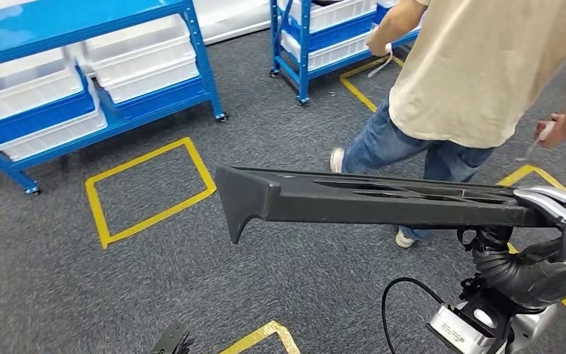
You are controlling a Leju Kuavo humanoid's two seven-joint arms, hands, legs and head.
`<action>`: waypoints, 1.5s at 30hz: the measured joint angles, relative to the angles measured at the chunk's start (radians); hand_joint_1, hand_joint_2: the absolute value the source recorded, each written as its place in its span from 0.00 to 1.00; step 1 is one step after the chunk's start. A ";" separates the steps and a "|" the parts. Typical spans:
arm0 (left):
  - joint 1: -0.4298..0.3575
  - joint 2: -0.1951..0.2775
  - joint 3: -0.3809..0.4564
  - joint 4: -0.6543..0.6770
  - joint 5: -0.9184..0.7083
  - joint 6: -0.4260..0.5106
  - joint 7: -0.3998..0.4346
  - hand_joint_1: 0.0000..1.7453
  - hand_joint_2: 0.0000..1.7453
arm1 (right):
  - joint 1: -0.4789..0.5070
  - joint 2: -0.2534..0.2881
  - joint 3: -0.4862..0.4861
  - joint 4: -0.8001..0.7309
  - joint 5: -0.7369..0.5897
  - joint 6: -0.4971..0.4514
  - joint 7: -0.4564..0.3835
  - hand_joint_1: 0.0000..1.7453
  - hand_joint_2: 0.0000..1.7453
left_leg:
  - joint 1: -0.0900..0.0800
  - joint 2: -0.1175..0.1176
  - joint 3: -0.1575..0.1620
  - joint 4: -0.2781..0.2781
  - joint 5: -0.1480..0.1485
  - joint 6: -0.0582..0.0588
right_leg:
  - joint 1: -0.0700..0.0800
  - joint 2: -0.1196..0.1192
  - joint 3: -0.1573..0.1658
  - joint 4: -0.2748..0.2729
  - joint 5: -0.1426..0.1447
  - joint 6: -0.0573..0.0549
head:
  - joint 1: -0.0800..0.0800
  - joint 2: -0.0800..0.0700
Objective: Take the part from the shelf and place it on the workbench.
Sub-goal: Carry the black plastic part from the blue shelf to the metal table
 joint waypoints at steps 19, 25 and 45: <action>-0.007 0.006 -0.011 0.000 -0.003 0.002 0.000 0.00 1.00 | -0.006 -0.011 0.000 -0.006 -0.003 0.000 0.000 1.00 1.00 | 0.017 0.140 0.056 -0.115 0.030 -0.029 | -0.022 -0.125 0.024 -0.013 -0.018 0.047 | 0.000 0.000; -0.007 0.003 -0.011 0.000 -0.002 0.001 -0.001 0.00 1.00 | -0.010 -0.012 0.001 -0.008 0.000 0.000 0.000 1.00 1.00 | 0.028 0.057 -0.026 0.083 -0.093 -0.048 | -0.019 -0.067 0.017 -0.015 -0.008 0.014 | -0.001 0.000; -0.001 -0.002 -0.011 0.000 0.003 0.001 -0.004 0.00 1.00 | -0.011 -0.016 0.002 -0.010 0.012 0.000 0.000 1.00 1.00 | 0.016 0.101 0.048 -0.143 0.058 0.009 | -0.019 -0.092 -0.053 0.140 -0.067 0.066 | 0.000 0.000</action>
